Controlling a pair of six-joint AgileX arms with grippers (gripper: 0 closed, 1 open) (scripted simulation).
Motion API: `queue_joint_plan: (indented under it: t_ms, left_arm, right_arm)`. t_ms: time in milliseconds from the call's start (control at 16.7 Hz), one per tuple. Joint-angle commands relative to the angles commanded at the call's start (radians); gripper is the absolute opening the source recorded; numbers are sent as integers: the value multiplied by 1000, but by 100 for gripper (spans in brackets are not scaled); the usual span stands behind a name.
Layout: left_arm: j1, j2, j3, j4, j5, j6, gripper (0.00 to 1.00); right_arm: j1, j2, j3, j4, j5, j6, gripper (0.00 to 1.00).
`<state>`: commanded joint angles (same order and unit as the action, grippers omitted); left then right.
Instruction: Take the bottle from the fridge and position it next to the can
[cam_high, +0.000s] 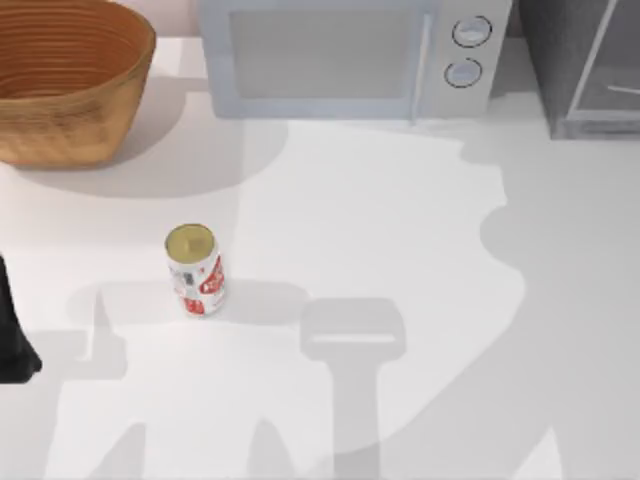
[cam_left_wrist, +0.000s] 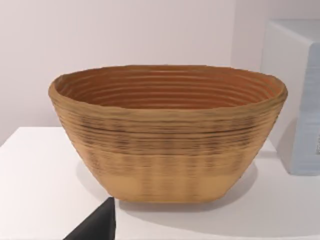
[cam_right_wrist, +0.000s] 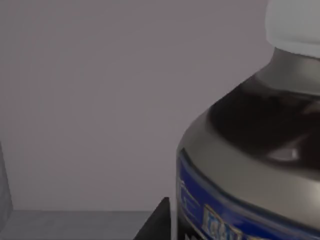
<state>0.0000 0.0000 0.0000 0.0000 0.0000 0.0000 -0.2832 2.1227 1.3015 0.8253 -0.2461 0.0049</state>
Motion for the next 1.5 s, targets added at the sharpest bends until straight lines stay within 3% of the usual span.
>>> queue_joint_plan:
  t_ms: [300,840,1260,1500]
  left_arm:
    - [0,0,0,0,0,0,100]
    - [0,0,0,0,0,0,100]
    - [0,0,0,0,0,0,100]
    - [0,0,0,0,0,0,100]
  right_arm:
    - [-15,-56,-76,29,-17,1,0]
    - [-104,-380,-577,180,-111,4,0]
    - [-106,-405,-607,194,-117,6,0]
    - [0,-345,-581,231,-11,5,0]
